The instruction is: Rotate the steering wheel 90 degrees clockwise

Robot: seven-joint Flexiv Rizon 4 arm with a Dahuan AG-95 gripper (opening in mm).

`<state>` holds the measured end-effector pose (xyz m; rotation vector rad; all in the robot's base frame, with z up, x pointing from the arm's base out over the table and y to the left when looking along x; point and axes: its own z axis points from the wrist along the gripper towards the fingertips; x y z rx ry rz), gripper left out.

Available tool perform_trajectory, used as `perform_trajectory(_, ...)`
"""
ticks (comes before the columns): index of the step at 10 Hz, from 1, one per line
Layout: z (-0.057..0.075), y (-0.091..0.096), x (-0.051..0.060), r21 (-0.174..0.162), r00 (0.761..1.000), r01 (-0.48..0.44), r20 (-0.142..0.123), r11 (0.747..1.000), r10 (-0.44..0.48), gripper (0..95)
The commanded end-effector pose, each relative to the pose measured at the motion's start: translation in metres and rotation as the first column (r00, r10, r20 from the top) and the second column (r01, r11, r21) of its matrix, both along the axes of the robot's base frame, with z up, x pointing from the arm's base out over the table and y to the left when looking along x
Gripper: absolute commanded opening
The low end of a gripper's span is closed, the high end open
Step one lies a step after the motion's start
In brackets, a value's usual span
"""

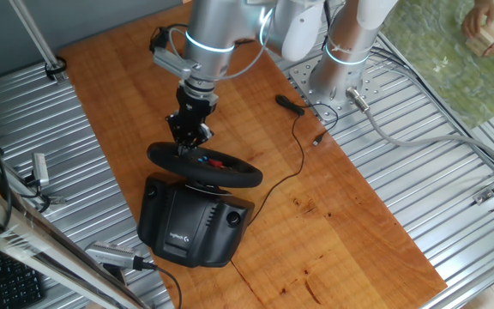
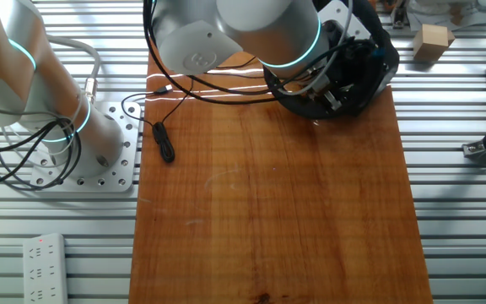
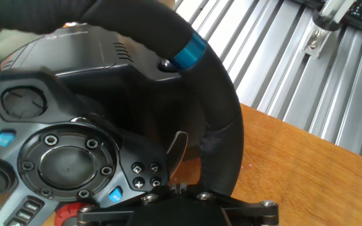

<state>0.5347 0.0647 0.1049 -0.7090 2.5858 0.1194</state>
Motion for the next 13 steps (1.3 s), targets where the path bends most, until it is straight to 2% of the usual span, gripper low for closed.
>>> perform_trajectory(1, 0.0, 0.001, -0.002, 0.008, 1.0, -0.001, 0.001, 1.0, 0.001, 0.0)
perform_trajectory(8, -0.005, 0.004, -0.01, 0.024, 1.0, 0.025, 0.007, 0.999, -0.025, 0.0)
perform_trajectory(13, -0.008, 0.005, -0.016, 0.049, 0.999, 0.047, 0.011, 0.998, -0.048, 0.0)
